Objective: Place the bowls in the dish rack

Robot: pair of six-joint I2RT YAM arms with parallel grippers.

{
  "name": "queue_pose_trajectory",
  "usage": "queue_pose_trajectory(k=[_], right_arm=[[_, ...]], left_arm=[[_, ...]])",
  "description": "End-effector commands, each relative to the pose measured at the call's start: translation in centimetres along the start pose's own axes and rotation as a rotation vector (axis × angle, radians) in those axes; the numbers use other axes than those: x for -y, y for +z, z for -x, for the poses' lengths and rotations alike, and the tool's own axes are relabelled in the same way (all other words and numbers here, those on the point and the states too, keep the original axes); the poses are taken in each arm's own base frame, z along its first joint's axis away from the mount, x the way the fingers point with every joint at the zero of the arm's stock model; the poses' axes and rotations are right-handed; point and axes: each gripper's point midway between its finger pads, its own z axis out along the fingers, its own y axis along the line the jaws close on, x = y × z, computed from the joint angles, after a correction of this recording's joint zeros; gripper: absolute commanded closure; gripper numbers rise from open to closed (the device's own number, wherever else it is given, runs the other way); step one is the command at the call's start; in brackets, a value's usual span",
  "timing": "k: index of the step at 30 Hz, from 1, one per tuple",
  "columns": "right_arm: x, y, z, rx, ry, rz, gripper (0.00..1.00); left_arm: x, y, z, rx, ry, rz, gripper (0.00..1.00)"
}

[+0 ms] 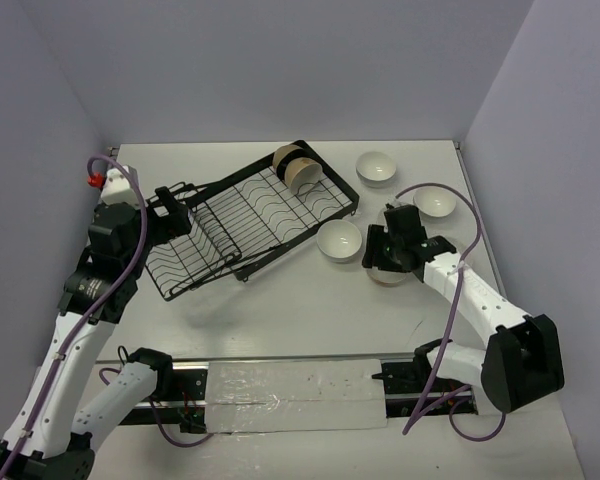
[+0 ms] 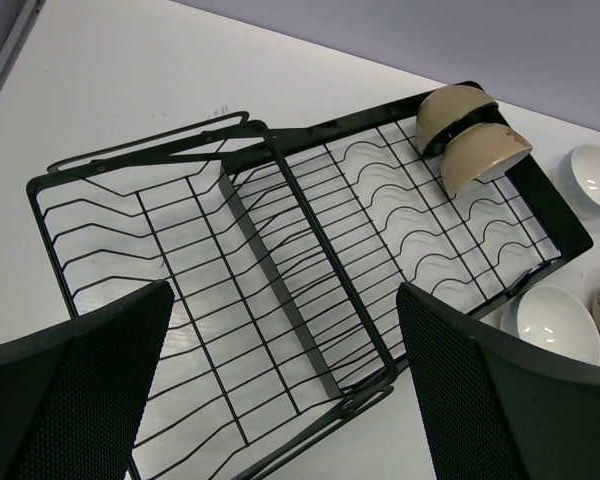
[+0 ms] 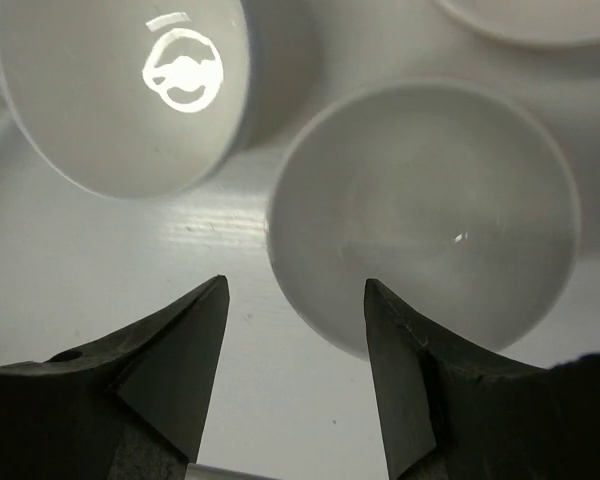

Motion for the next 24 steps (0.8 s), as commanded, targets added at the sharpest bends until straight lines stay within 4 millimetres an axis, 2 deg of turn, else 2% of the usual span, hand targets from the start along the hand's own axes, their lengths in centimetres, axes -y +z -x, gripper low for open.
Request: queue_pose_trajectory(k=[1, 10, 15, 24], right_arm=[[0.2, -0.3, -1.6, -0.032, 0.006, 0.015, 0.37], [-1.0, 1.2, -2.0, -0.049, -0.05, 0.029, 0.46], [-0.8, 2.0, -1.9, -0.06, -0.079, -0.012, 0.49], [-1.6, 2.3, -1.2, -0.051, -0.137, -0.038, 0.71]], left_arm=[[0.9, -0.3, 0.6, 0.029, 0.003, -0.043, 0.01], [0.8, -0.6, 0.2, 0.017, 0.015, -0.043, 0.01], [0.6, -0.6, 0.0, 0.012, 0.021, -0.032, 0.01], [0.4, -0.6, 0.1, 0.013, 0.034, -0.026, 0.01]])
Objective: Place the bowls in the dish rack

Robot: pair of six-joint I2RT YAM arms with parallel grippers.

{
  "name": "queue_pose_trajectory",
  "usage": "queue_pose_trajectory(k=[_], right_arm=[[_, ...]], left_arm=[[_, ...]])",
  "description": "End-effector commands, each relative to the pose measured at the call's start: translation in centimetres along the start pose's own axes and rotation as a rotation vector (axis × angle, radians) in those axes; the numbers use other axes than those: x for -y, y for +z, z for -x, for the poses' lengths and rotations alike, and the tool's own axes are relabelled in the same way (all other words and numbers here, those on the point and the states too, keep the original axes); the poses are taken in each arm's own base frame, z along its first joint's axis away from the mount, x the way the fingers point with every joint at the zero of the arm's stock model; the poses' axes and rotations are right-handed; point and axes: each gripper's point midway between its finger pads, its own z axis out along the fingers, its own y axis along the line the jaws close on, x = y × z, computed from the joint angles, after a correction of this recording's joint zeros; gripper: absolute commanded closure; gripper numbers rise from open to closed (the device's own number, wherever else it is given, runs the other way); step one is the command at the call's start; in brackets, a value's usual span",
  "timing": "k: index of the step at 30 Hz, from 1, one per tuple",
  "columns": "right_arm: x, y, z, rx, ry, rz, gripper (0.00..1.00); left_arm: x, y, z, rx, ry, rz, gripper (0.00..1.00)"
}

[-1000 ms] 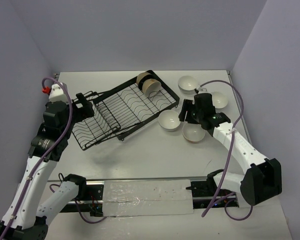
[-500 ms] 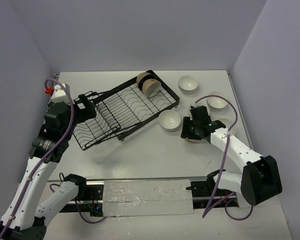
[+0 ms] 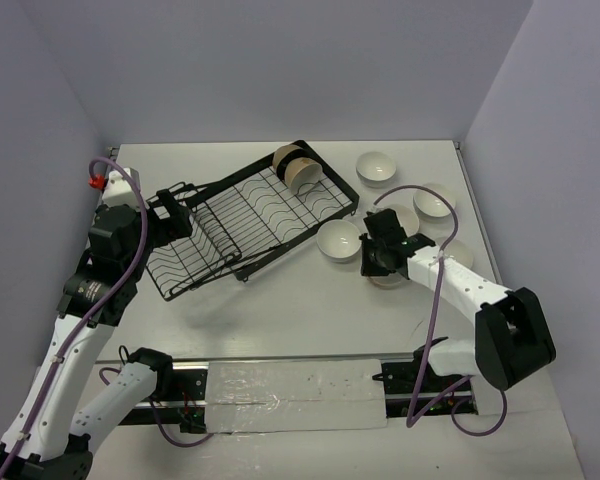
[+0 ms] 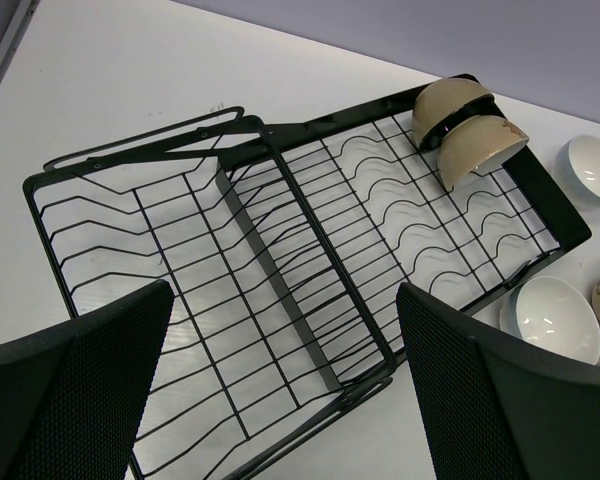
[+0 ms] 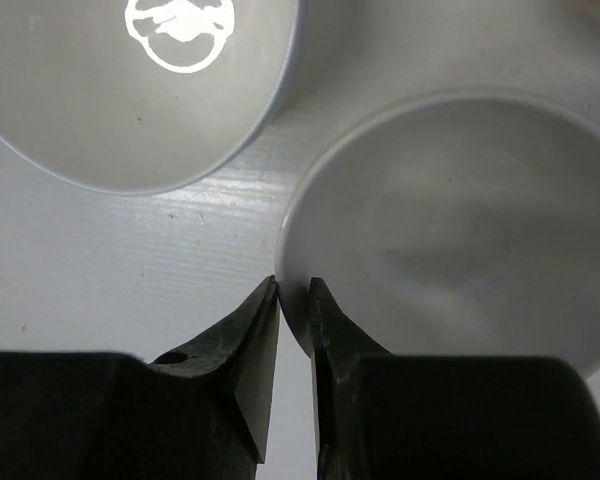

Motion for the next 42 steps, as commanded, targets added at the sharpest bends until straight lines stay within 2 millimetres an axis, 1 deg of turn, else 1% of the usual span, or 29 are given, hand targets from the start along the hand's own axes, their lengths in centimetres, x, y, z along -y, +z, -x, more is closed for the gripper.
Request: queue_pose_trajectory(k=[1, 2, 3, 6, 9, 12, 14, 17, 22, 23, 25, 26, 27, 29, 30, 31, 32, 33, 35, 36, 37, 38, 39, 40, 41, 42], right_arm=[[-0.8, -0.5, 2.2, 0.06, -0.029, -0.012, 0.79], [-0.8, -0.5, 2.3, 0.062, -0.031, -0.016, 0.84], [-0.8, -0.6, 2.2, 0.06, -0.04, -0.021, 0.92], [-0.8, -0.6, 2.0, 0.056, -0.05, -0.023, 1.0], [-1.0, -0.9, 1.5, 0.036, -0.064, -0.013, 1.0], [-1.6, -1.7, 1.2, 0.026, -0.091, 0.003, 1.0], [-2.7, -2.8, 1.5, 0.039, -0.109, 0.026, 1.0], [-4.0, -5.1, 2.4, 0.072, -0.119, 0.074, 1.0], [-5.1, -9.5, 4.6, 0.146, -0.108, 0.135, 1.0], [-5.5, -10.7, 5.2, 0.16, -0.109, 0.152, 1.0], [-6.4, -12.2, 5.9, 0.179, -0.112, 0.2, 1.0], [-7.1, -12.9, 6.2, 0.182, -0.115, 0.238, 1.0], [-8.0, -14.1, 7.2, 0.213, -0.113, 0.277, 1.0], [-9.8, -15.3, 7.9, 0.22, -0.118, 0.366, 1.0], [-11.1, -16.5, 9.3, 0.268, -0.12, 0.421, 1.0], [-12.2, -16.8, 9.7, 0.268, -0.124, 0.476, 1.0], [-13.4, -17.5, 11.2, 0.322, -0.128, 0.528, 1.0], [-14.2, -17.8, 11.8, 0.339, -0.131, 0.562, 1.0], [-16.2, -17.6, 12.8, 0.336, -0.131, 0.643, 1.0], [-17.4, -18.2, 14.4, 0.395, -0.131, 0.694, 1.0], [-18.4, -17.5, 15.1, 0.389, -0.116, 0.721, 1.0], [-19.8, -18.5, 16.3, 0.443, -0.133, 0.797, 1.0], [-20.4, -18.3, 16.9, 0.46, -0.132, 0.82, 1.0], [-21.0, -17.3, 17.5, 0.46, -0.116, 0.832, 1.0], [-21.6, -17.7, 18.7, 0.503, -0.116, 0.884, 1.0], [-22.0, -17.3, 19.2, 0.506, -0.105, 0.91, 1.0]], left_arm=[[0.2, -0.2, 0.5, 0.018, 0.02, -0.014, 0.01], [0.3, -0.2, 0.5, 0.019, 0.02, -0.016, 0.01], [0.2, -0.2, 0.5, 0.017, 0.02, -0.013, 0.01], [0.2, -0.1, 0.5, 0.019, 0.023, -0.013, 0.01], [0.2, -0.1, 0.3, 0.016, 0.022, -0.015, 0.01], [0.3, -0.1, 0.3, 0.017, 0.019, -0.017, 0.01], [0.3, -0.1, 0.2, 0.016, 0.017, -0.019, 0.01], [0.4, 0.0, 0.1, 0.014, 0.011, -0.025, 0.01], [0.5, 0.1, -0.1, 0.009, 0.006, -0.029, 0.01], [0.6, 0.1, -0.1, 0.009, 0.004, -0.033, 0.01], [0.6, 0.1, -0.2, 0.007, 0.001, -0.034, 0.01], [0.6, 0.1, -0.2, 0.009, 0.001, -0.033, 0.01], [0.6, 0.2, -0.2, 0.008, 0.0, -0.032, 0.01], [0.6, 0.2, -0.3, 0.006, -0.002, -0.032, 0.01], [0.6, 0.2, -0.2, 0.008, -0.003, -0.032, 0.01], [0.5, 0.3, -0.3, 0.006, -0.003, -0.03, 0.01], [0.6, 0.2, -0.3, 0.006, -0.005, -0.032, 0.01], [0.6, 0.3, -0.3, 0.005, -0.004, -0.031, 0.01], [0.5, 0.2, -0.3, 0.002, -0.003, -0.03, 0.01], [0.5, 0.2, -0.3, 0.002, -0.003, -0.03, 0.01], [0.5, 0.2, -0.3, 0.003, -0.003, -0.025, 0.01], [0.5, 0.1, -0.2, 0.005, -0.004, -0.026, 0.01], [0.4, 0.1, -0.2, 0.004, -0.003, -0.021, 0.01], [0.3, 0.1, -0.3, 0.003, -0.004, -0.019, 0.01], [0.3, 0.1, -0.3, 0.005, -0.007, -0.016, 0.01], [0.3, 0.0, -0.2, 0.004, -0.01, -0.017, 0.01]])
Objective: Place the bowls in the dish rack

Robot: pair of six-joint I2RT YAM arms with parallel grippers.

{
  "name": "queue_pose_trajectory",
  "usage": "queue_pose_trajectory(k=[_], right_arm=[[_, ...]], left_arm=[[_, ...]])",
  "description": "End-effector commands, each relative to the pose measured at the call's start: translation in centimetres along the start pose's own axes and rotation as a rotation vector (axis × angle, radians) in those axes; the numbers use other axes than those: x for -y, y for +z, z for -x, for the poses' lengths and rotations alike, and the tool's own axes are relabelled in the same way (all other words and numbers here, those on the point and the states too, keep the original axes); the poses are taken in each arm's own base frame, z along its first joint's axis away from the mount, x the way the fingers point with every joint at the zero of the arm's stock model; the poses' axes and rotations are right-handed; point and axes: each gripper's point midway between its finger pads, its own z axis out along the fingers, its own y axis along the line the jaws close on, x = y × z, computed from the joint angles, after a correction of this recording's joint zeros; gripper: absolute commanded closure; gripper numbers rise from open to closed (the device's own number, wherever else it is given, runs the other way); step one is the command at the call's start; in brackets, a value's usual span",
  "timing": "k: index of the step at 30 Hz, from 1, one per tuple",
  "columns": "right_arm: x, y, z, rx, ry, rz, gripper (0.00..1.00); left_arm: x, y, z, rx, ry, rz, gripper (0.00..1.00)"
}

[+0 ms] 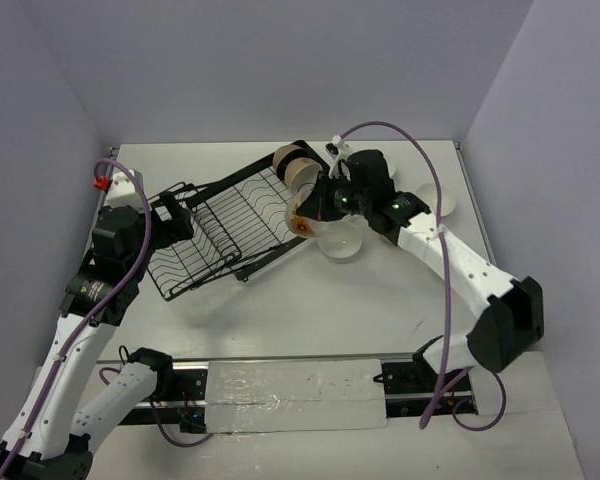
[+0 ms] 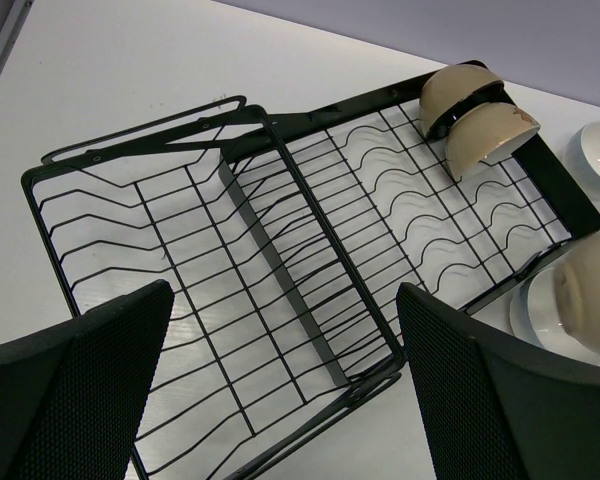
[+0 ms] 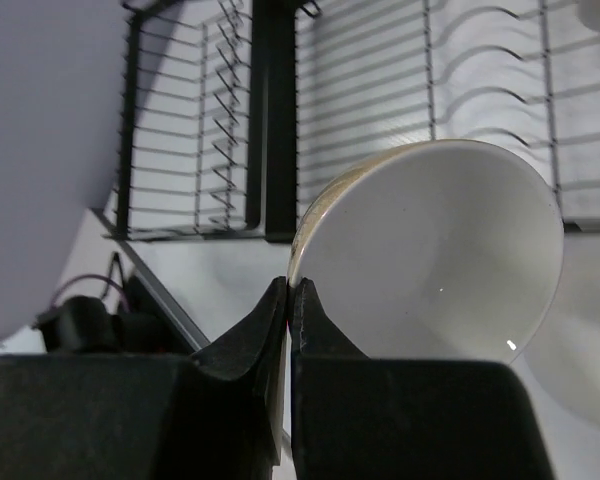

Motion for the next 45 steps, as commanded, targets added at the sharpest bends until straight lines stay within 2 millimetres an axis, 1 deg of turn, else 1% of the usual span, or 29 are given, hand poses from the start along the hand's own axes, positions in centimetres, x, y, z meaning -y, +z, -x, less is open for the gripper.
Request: queue_pose_trajectory(k=[1, 2, 3, 4, 5, 6, 7, 8, 9, 10, 11, 12, 13, 14, 15, 16, 17, 19, 23, 25, 27, 30, 33, 40, 45], right_arm=[[-4.8, 1.1, 7.4, 0.233, -0.013, 0.267, 1.0], [-4.7, 1.3, 8.7, 0.286, -0.021, 0.307, 1.0], [-3.7, 2.7, 8.6, 0.276, 0.002, 0.301, 1.0], [-3.4, 3.2, 8.9, 0.28, 0.019, 0.311, 1.0], [-3.2, 3.5, 10.1, 0.313, 0.012, 0.329, 1.0], [-2.2, 4.8, 9.7, 0.293, 0.038, 0.33, 1.0], [-1.9, 5.2, 10.0, 0.304, 0.041, 0.336, 1.0], [-1.2, 5.4, 10.8, 0.334, 0.043, 0.343, 1.0], [-0.4, 6.3, 10.6, 0.328, 0.075, 0.341, 1.0], [0.1, 6.6, 10.8, 0.341, 0.084, 0.337, 1.0], [1.3, 7.1, 10.8, 0.357, 0.095, 0.325, 1.0], [2.0, 7.3, 11.0, 0.369, 0.121, 0.316, 1.0], [2.8, 7.7, 10.4, 0.367, 0.139, 0.312, 1.0], [3.0, 7.8, 10.8, 0.393, 0.16, 0.332, 1.0], [3.8, 7.9, 10.9, 0.399, 0.175, 0.328, 1.0], [4.1, 8.0, 11.1, 0.41, 0.178, 0.335, 1.0], [4.8, 8.5, 10.8, 0.403, 0.204, 0.334, 1.0], [5.6, 8.6, 10.9, 0.414, 0.217, 0.338, 1.0], [7.4, 9.7, 10.1, 0.41, 0.268, 0.333, 1.0], [8.2, 9.8, 9.9, 0.419, 0.283, 0.34, 1.0], [8.9, 10.3, 9.3, 0.405, 0.315, 0.346, 1.0], [9.7, 10.7, 8.8, 0.403, 0.329, 0.357, 1.0], [9.9, 10.8, 8.5, 0.408, 0.318, 0.371, 1.0], [11.4, 11.2, 7.6, 0.426, 0.377, 0.387, 1.0], [12.7, 11.0, 7.3, 0.452, 0.415, 0.386, 1.0]], left_arm=[[0.5, -0.3, 0.5, 0.016, -0.026, -0.022, 0.01], [0.6, -0.3, 0.4, 0.01, -0.029, -0.025, 0.01], [0.5, -0.3, 0.3, 0.01, -0.03, -0.023, 0.01], [0.5, -0.3, 0.2, 0.007, -0.03, -0.019, 0.01], [0.4, -0.4, 0.3, 0.01, -0.031, -0.013, 0.01], [0.3, -0.4, 0.3, 0.007, -0.03, -0.01, 0.01], [0.2, -0.4, 0.2, 0.004, -0.027, -0.005, 0.01], [0.1, -0.5, 0.2, 0.004, -0.026, -0.001, 0.01], [0.0, -0.5, 0.3, 0.004, -0.024, 0.006, 0.01], [0.0, -0.4, 0.2, 0.0, -0.021, 0.009, 0.01], [-0.2, -0.5, 0.3, 0.001, -0.018, 0.016, 0.01], [-0.3, -0.5, 0.3, 0.002, -0.017, 0.025, 0.01], [-0.4, -0.5, 0.3, 0.001, -0.014, 0.03, 0.01], [-0.5, -0.5, 0.3, 0.001, -0.013, 0.031, 0.01], [-0.6, -0.5, 0.3, 0.0, -0.01, 0.037, 0.01], [-0.6, -0.5, 0.3, -0.001, -0.008, 0.039, 0.01], [-0.6, -0.5, 0.3, 0.0, -0.008, 0.04, 0.01], [-0.6, -0.4, 0.3, -0.002, -0.006, 0.043, 0.01], [-0.5, -0.2, 0.3, -0.008, -0.008, 0.043, 0.01], [-0.5, -0.1, 0.2, -0.013, -0.009, 0.044, 0.01], [-0.5, -0.1, 0.3, -0.009, -0.01, 0.045, 0.01], [-0.7, -0.1, 0.3, -0.009, -0.007, 0.054, 0.01], [-0.9, -0.1, 0.2, -0.009, -0.006, 0.062, 0.01], [-1.1, -0.1, 0.0, -0.015, -0.004, 0.071, 0.01], [-1.1, -0.2, 0.0, -0.013, -0.006, 0.074, 0.01]])
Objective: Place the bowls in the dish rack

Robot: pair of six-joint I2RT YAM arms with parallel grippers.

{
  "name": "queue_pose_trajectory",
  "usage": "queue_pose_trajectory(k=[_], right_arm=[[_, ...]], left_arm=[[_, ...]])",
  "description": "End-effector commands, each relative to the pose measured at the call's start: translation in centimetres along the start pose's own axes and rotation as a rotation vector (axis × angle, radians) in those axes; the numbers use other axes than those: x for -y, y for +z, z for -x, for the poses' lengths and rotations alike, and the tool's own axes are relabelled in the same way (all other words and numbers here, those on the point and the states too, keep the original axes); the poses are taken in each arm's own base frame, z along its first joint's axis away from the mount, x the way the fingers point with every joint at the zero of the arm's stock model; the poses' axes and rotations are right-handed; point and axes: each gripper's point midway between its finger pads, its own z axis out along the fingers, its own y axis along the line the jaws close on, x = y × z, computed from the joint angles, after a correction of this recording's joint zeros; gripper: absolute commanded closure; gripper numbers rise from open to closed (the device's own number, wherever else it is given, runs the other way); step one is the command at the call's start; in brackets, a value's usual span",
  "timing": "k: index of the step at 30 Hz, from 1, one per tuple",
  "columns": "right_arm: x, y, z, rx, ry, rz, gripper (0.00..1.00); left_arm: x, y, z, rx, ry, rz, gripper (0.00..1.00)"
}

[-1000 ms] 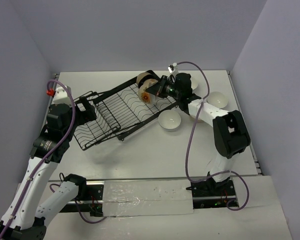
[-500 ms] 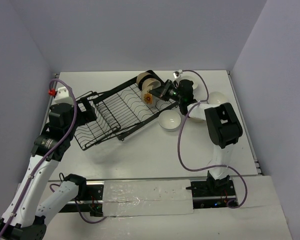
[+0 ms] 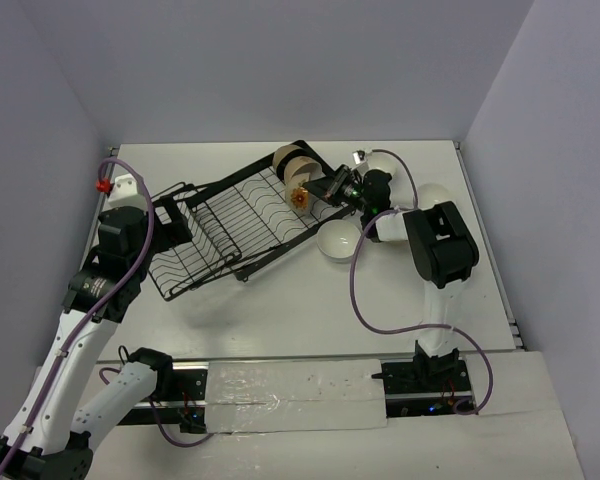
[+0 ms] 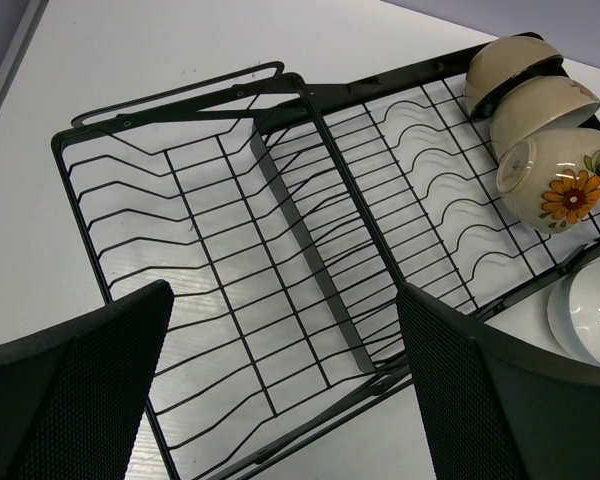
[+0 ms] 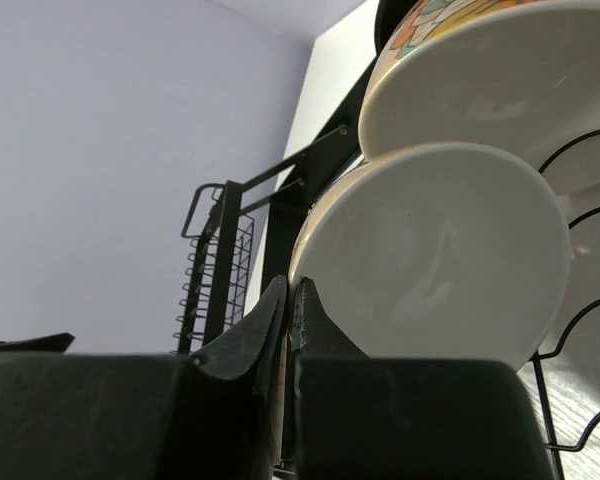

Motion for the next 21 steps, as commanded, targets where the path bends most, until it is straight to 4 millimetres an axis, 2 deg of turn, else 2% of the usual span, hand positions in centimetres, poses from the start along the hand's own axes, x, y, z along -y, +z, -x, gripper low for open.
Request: queue_pose_trajectory(k=[1, 5, 18, 21], right_arm=[[-2.7, -0.4, 2.4, 0.092, -0.047, 0.134, 1.0], [-1.6, -1.0, 2.7, 0.116, -0.016, 0.12, 1.0], [0.0, -2.3, 3.1, 0.196, 0.009, 0.045, 1.0], [0.4, -2.6, 3.2, 0.216, 0.021, 0.026, 0.93]], left_arm=[[0.3, -0.5, 1.7, 0.046, -0.019, -0.006, 0.01], [0.3, -0.6, 1.7, 0.047, -0.022, -0.003, 0.01], [0.3, -0.7, 1.7, 0.045, -0.031, -0.008, 0.01], [0.2, -0.8, 1.7, 0.047, -0.033, -0.005, 0.01]])
